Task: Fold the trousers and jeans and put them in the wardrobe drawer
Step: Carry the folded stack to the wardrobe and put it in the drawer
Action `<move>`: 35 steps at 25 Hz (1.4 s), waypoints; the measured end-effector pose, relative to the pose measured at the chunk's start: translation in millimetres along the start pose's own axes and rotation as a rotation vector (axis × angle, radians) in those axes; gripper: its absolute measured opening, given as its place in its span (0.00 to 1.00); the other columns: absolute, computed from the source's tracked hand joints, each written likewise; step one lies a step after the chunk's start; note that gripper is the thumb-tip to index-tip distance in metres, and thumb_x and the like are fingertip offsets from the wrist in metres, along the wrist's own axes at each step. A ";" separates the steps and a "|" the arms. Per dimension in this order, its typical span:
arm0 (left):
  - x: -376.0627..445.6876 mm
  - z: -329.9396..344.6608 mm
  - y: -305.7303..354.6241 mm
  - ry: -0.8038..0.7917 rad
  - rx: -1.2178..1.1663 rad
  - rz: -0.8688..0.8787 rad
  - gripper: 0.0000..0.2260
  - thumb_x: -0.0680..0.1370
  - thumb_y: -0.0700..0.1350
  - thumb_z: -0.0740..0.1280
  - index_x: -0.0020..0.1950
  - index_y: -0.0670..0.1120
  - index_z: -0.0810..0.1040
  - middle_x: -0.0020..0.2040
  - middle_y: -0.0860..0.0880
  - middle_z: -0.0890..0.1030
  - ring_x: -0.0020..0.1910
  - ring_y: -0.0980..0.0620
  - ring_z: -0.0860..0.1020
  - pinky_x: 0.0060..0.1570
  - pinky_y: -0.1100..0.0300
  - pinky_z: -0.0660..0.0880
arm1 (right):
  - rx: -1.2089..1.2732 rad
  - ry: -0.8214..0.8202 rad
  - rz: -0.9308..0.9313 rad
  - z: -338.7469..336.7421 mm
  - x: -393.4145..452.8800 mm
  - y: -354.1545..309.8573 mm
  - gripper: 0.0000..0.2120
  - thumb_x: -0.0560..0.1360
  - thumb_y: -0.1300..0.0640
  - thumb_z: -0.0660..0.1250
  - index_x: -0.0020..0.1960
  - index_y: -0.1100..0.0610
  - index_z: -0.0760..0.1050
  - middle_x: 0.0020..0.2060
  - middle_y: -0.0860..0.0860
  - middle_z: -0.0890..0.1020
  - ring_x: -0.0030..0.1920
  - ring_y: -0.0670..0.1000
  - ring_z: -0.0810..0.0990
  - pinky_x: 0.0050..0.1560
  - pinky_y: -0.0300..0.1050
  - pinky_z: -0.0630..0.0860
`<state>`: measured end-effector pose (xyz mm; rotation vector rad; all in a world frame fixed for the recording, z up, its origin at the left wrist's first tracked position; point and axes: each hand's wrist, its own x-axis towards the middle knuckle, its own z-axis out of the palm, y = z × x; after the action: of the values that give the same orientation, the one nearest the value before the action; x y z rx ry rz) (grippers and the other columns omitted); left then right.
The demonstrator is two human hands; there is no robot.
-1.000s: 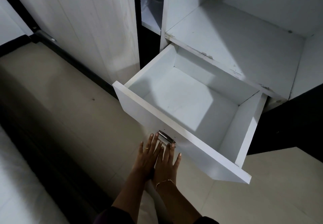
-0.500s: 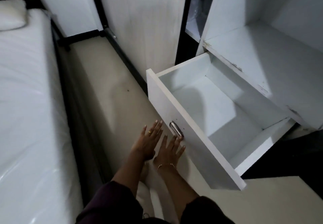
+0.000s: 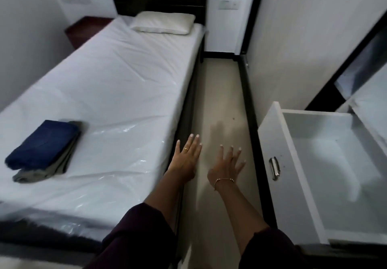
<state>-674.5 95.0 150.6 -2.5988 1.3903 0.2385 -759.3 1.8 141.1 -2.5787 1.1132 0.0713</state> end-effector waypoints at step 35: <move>-183.3 248.6 -612.1 0.208 -0.909 -0.751 0.35 0.73 0.61 0.56 0.74 0.42 0.61 0.74 0.43 0.62 0.73 0.44 0.61 0.70 0.52 0.59 | 0.820 -0.566 0.188 327.8 11.5 -567.5 0.35 0.72 0.37 0.64 0.70 0.58 0.63 0.67 0.58 0.69 0.64 0.59 0.71 0.66 0.55 0.70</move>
<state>-277.9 634.6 3.7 -3.7320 0.2079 0.5919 -317.7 461.4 -11.8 -1.5849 0.8983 0.2978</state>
